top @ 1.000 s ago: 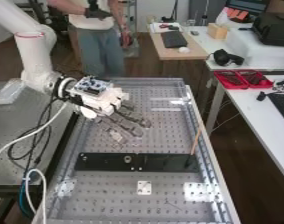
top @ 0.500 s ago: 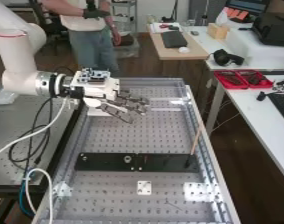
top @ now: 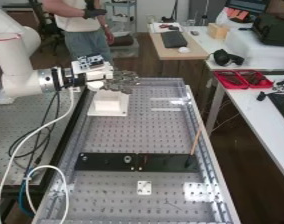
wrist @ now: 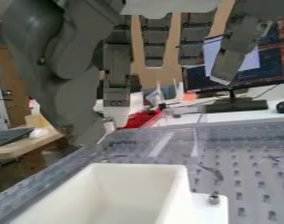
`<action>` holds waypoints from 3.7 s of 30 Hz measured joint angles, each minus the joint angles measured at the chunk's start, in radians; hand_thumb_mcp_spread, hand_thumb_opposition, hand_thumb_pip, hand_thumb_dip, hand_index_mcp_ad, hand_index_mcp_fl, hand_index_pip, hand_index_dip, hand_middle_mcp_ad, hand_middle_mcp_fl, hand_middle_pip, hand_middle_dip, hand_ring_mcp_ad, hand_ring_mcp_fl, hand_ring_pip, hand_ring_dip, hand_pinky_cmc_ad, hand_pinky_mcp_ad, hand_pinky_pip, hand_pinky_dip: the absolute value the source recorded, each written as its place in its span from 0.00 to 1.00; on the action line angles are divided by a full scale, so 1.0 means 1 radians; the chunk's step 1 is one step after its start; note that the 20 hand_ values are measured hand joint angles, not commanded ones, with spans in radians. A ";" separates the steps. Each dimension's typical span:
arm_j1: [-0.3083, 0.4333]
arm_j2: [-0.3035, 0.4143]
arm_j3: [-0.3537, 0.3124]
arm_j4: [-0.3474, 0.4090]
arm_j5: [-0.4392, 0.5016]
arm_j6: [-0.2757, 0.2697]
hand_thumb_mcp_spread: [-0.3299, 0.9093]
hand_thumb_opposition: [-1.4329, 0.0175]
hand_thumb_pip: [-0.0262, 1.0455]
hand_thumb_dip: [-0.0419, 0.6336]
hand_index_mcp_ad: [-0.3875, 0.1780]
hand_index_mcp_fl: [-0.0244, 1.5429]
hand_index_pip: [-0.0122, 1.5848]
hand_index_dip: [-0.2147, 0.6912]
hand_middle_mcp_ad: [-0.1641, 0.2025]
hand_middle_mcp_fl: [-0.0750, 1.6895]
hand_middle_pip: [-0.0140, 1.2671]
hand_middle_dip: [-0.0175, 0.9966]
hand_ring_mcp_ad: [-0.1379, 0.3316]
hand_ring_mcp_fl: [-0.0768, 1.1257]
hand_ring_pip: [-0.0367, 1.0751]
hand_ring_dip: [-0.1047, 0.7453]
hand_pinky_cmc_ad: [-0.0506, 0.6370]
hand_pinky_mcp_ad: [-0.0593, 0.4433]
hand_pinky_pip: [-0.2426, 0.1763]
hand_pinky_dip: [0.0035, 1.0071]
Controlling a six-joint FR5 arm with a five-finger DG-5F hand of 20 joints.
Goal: Grab the larger nut and place it in the white container
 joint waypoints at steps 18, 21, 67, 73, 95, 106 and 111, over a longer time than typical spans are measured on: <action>-0.013 -0.066 0.082 -0.142 -0.085 -0.062 0.54 0.37 0.77 0.49 0.39 0.03 0.92 0.32 0.61 0.04 0.12 0.25 0.60 0.07 0.12 0.29 0.58 0.70 0.32 0.56; -0.022 -0.066 0.078 -0.148 -0.082 -0.063 0.52 0.37 0.77 0.49 0.39 0.03 0.89 0.28 0.61 0.04 0.12 0.25 0.60 0.07 0.12 0.29 0.58 0.70 0.32 0.57; -0.199 0.140 0.482 -0.489 0.387 -0.079 0.35 0.45 0.63 0.28 0.47 0.06 0.24 0.20 0.63 0.04 0.11 0.27 0.63 0.06 0.12 0.29 0.60 0.75 0.31 0.64; -0.200 0.129 0.514 -0.551 0.387 -0.076 0.35 0.45 0.63 0.28 0.46 0.07 0.23 0.22 0.64 0.04 0.11 0.27 0.63 0.06 0.12 0.30 0.60 0.74 0.31 0.63; -0.212 0.095 0.582 -0.670 0.371 -0.070 0.35 0.45 0.63 0.28 0.46 0.07 0.20 0.25 0.64 0.04 0.11 0.27 0.63 0.06 0.11 0.30 0.60 0.74 0.31 0.59; -0.221 0.095 0.584 -0.692 0.352 -0.064 0.36 0.46 0.63 0.28 0.46 0.07 0.19 0.27 0.64 0.04 0.11 0.26 0.63 0.06 0.11 0.30 0.60 0.74 0.31 0.59; -0.221 0.106 0.573 -0.684 0.341 -0.062 0.36 0.46 0.63 0.28 0.46 0.07 0.18 0.28 0.64 0.04 0.11 0.27 0.64 0.06 0.11 0.30 0.60 0.74 0.31 0.59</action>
